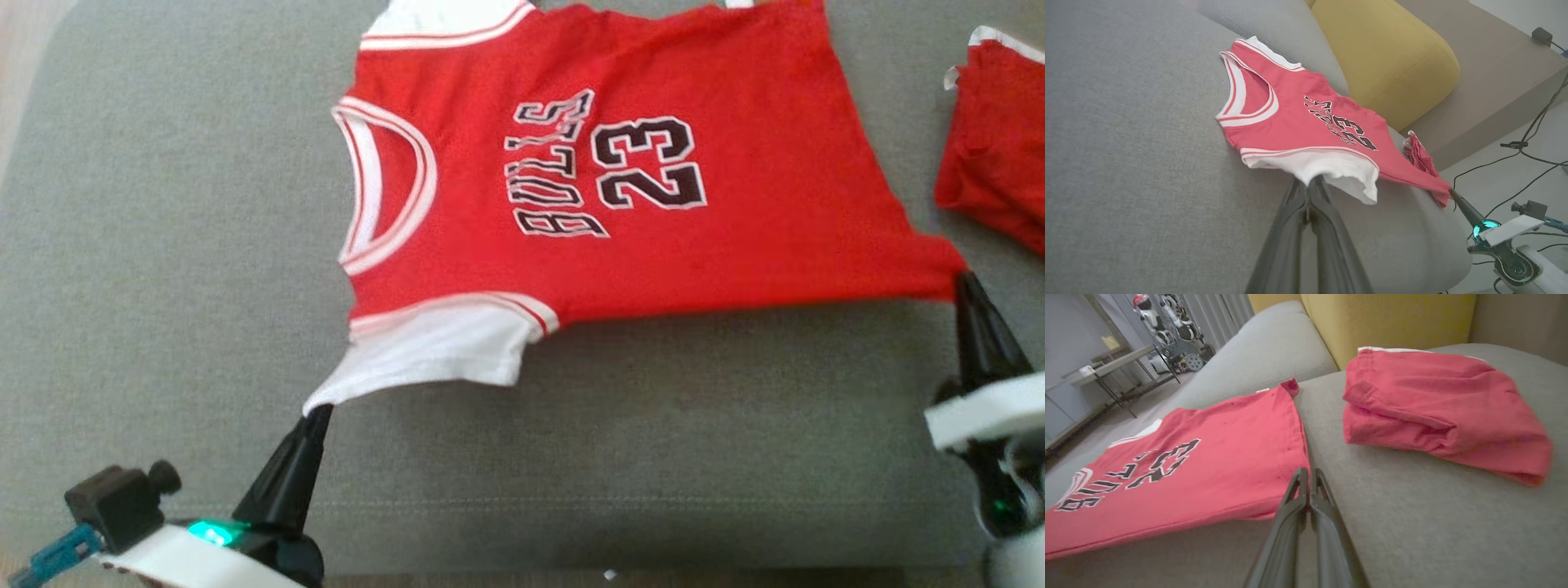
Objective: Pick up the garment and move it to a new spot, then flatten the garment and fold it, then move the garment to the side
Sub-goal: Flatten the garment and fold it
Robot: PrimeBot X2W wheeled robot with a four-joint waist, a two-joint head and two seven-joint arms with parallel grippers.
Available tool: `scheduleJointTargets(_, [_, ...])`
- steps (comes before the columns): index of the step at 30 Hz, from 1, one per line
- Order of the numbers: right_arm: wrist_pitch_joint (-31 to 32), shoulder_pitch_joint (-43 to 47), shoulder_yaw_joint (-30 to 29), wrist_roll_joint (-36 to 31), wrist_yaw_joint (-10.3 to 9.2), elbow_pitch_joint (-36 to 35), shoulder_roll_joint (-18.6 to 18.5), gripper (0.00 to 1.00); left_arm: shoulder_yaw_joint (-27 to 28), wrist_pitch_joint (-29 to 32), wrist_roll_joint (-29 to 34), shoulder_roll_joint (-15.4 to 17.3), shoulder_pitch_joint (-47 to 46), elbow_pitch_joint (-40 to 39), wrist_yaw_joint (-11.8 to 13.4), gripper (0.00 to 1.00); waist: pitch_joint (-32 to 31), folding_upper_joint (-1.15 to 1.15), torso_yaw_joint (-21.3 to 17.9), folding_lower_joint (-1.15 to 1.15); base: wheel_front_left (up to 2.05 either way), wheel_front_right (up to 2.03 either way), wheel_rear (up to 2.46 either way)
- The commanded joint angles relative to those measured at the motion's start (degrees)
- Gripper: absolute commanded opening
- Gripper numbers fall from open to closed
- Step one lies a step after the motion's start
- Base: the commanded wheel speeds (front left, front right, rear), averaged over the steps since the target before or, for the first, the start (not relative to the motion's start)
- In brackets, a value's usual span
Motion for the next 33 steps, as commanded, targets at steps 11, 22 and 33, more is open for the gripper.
scheduleJointTargets(11, [12.2,0.7,-6.7,-12.9,0.25,-13.7,5.6,0.00,1.2,2.1,0.4,-1.7,-15.3,4.2,-1.1,0.00,2.5,0.00,0.8,0.01,0.00,0.00,0.00])
scheduleJointTargets(22, [10.1,-11.1,-8.9,-17.4,0.25,-7.1,6.0,0.00,0.7,-2.1,3.4,-7.0,-35.2,21.9,-6.6,0.00,7.9,0.00,1.8,0.01,0.00,0.00,0.00])
scheduleJointTargets(33, [5.8,-17.8,-6.3,-17.5,0.25,-1.0,6.8,0.36,-1.9,-4.7,5.2,-8.9,-44.2,32.7,-8.7,0.44,11.8,0.00,1.1,0.01,0.00,0.00,0.00])
